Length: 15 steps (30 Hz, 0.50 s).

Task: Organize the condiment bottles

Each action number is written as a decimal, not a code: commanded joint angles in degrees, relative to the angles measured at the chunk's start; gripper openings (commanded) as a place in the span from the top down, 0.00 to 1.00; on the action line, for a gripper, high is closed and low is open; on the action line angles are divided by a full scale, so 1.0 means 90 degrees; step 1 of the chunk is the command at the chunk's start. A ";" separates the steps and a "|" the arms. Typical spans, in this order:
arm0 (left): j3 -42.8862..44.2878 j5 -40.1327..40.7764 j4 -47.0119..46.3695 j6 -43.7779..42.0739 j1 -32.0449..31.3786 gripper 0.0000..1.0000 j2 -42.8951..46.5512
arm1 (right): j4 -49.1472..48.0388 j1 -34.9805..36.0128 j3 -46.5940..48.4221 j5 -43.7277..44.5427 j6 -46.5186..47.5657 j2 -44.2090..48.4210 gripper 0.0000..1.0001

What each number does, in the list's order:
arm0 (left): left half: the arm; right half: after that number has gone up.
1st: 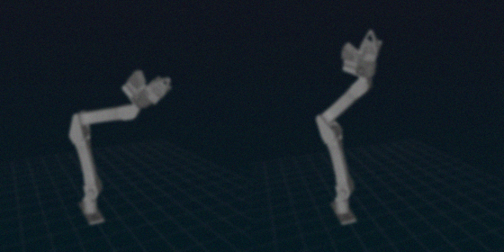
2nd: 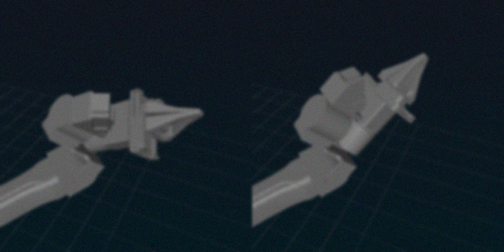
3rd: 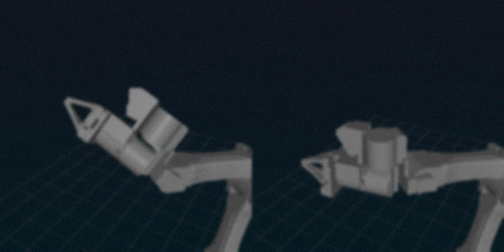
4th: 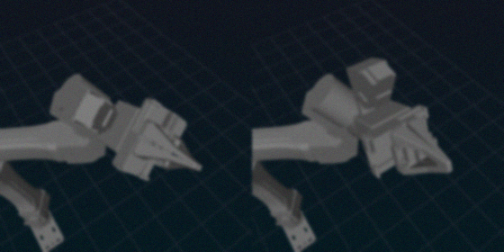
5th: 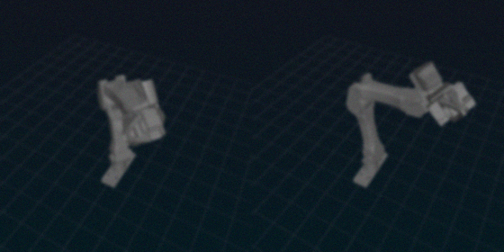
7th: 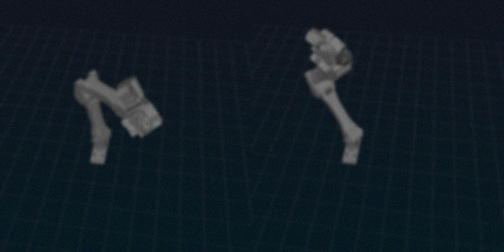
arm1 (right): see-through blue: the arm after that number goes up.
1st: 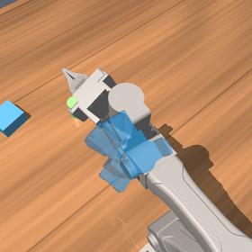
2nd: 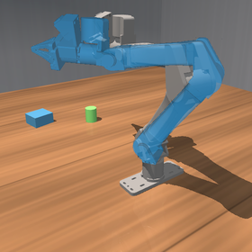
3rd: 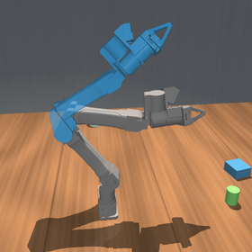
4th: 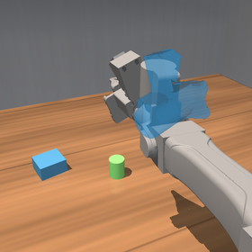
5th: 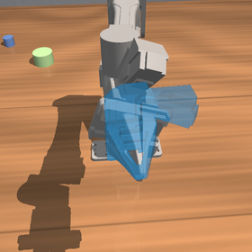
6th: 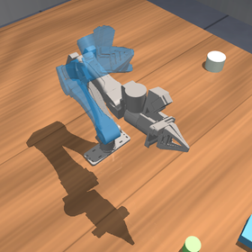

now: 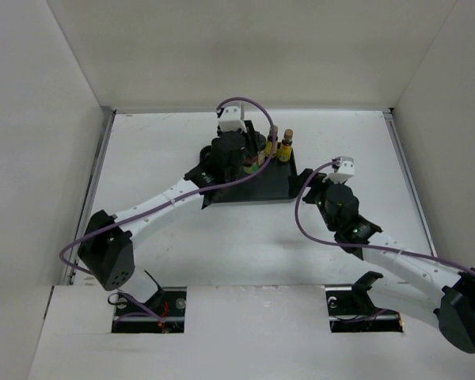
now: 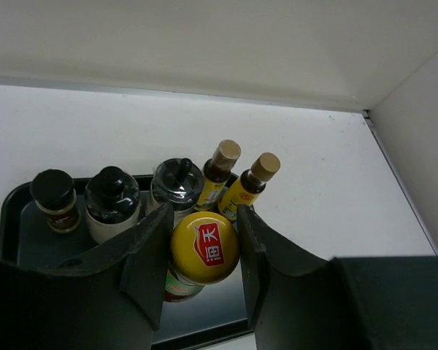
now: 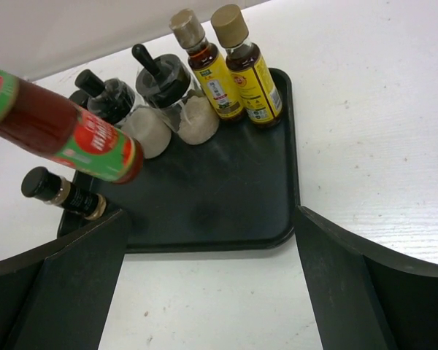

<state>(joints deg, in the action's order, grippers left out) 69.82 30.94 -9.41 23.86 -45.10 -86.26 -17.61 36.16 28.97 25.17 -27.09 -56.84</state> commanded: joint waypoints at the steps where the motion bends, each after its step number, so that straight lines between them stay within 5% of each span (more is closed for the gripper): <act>1: -0.0013 0.0078 -0.1503 0.0015 -0.0101 0.82 0.0073 | -0.0271 -0.0039 -0.0035 0.0192 -0.0086 0.0202 0.00; 15: -0.0785 0.0361 -0.2196 0.0015 -0.0101 0.80 -0.0689 | -0.0251 -0.0029 -0.0084 0.0319 -0.0125 0.0329 0.00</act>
<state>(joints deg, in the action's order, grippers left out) 63.20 31.94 -17.37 23.88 -46.15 -94.00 -17.58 36.01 28.12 26.83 -27.49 -54.00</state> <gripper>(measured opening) 0.356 0.998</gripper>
